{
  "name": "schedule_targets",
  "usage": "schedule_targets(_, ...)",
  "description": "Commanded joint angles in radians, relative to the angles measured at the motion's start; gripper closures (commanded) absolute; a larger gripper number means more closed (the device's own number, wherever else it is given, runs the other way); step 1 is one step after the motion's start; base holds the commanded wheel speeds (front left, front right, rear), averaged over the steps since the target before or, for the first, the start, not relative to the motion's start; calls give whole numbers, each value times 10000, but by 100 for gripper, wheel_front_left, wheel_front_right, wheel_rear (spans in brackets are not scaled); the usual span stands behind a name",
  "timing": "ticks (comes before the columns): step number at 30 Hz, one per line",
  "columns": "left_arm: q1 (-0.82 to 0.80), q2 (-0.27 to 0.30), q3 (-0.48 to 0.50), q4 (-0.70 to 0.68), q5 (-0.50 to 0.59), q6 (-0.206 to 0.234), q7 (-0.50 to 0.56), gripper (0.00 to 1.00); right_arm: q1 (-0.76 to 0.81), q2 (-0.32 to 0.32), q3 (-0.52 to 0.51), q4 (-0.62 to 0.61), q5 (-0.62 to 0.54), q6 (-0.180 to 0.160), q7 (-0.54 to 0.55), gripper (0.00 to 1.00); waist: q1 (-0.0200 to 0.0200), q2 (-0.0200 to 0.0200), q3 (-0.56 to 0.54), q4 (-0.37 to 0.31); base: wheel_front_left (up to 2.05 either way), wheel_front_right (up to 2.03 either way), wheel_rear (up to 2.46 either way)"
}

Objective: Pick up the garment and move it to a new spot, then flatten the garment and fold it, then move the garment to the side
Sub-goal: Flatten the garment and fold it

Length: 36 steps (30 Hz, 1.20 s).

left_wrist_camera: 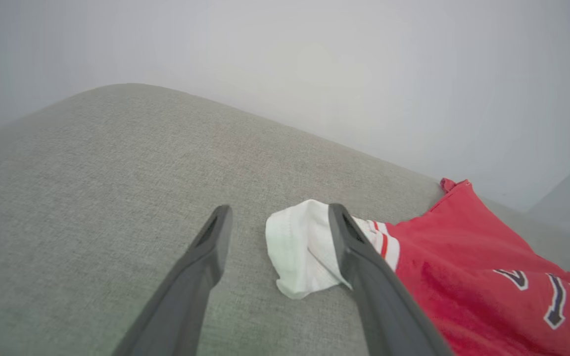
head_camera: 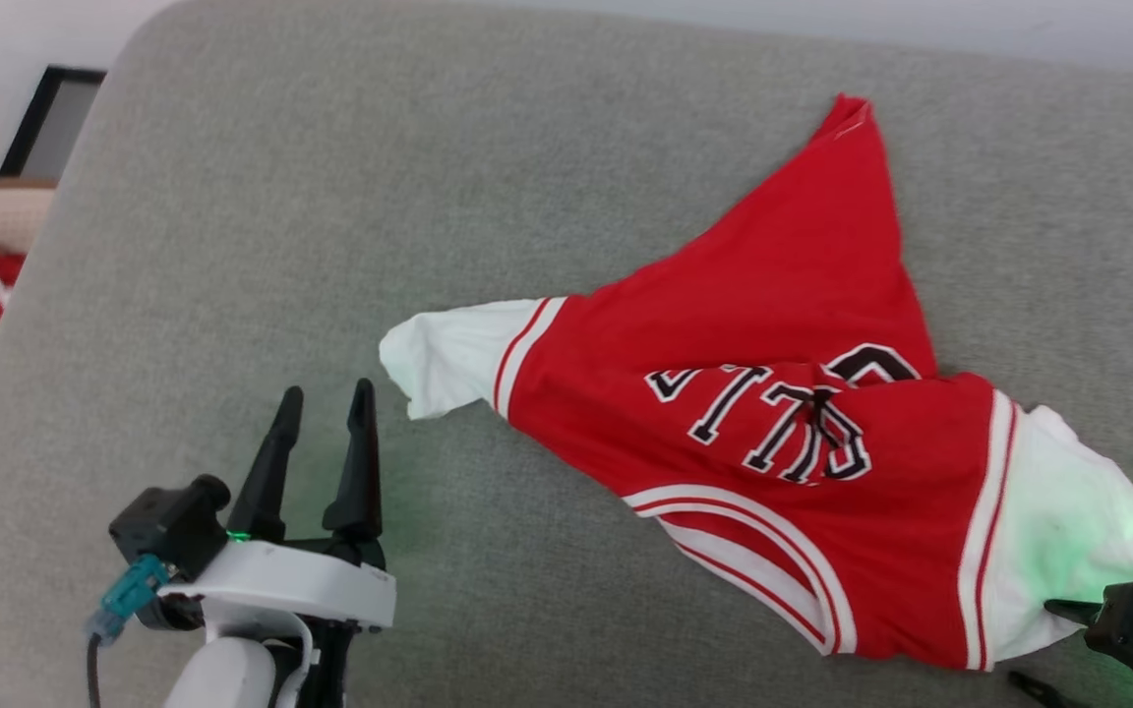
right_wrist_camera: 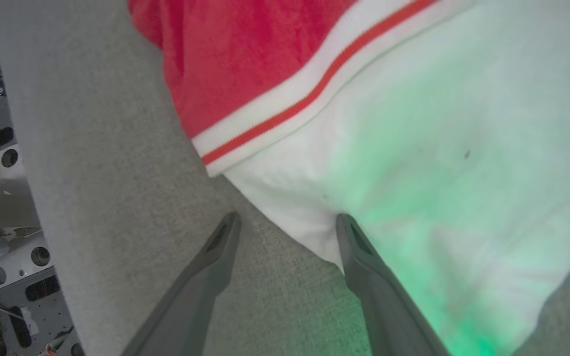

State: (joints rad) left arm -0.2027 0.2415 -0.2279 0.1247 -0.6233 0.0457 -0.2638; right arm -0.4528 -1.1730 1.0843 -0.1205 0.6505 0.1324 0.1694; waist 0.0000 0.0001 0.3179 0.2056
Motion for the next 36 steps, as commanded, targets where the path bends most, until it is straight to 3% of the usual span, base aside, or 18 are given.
schedule_targets(1,40,-142,214,140,247,-255,-7,0,-212,219,516,431,-74,-36,-66,13,0,-1,296,248,0,0,0)
schedule_targets(2,13,-183,294,236,366,-375,-5,0,-333,291,692,571,-70,-42,-136,49,0,-1,313,246,0,0,0)
schedule_targets(3,-37,-194,374,332,489,-482,-7,0,-468,363,848,690,-55,-55,-205,64,0,-1,324,232,0,0,0)
schedule_targets(4,-100,-185,411,431,603,-596,-5,0,-607,437,1057,778,-75,-61,-241,92,0,-1,330,214,0,0,0)
schedule_targets(5,-176,-146,398,517,713,-728,-7,0,-721,507,1266,845,-64,-61,-253,100,0,-1,328,192,0,0,0)
schedule_targets(9,-568,428,-79,815,1277,-1271,126,0,-1070,650,1727,1080,40,-46,-472,100,0,-1,194,95,0,0,0)
schedule_targets(13,-1270,1578,-1113,692,1577,-1682,1461,0,-1356,728,1898,1125,128,-33,-622,100,0,-1,31,8,0,0,0)
schedule_targets(18,-2515,3345,-3300,-275,436,-1768,4259,0,-1669,898,1987,1055,107,-26,-597,100,0,-1,-43,-160,0,0,0)
schedule_targets(19,-2515,3345,-3300,-275,436,-1768,4259,0,-1669,898,1987,1055,107,-26,-597,100,0,-1,-43,-160,0,0,0)
schedule_targets(22,-3542,4487,-4828,-922,-553,-1751,5608,0,-1854,968,2003,988,59,-24,-603,100,0,-1,50,-288,0,0,0)
schedule_targets(24,-4256,4905,-5720,-1019,-1066,-1754,6222,0,-1965,1035,2014,950,41,-24,-593,100,0,-1,145,-381,0,0,0)
schedule_targets(28,-5567,5279,-7047,-554,-1675,-1756,6669,0,-2170,1106,2027,892,-40,-26,-600,100,0,-1,383,-587,0,0,0)
schedule_targets(36,-7364,5067,-9106,1405,-2321,-1757,6072,0,-2384,1037,2046,790,-188,-35,-478,100,0,-1,825,-873,0,0,0)
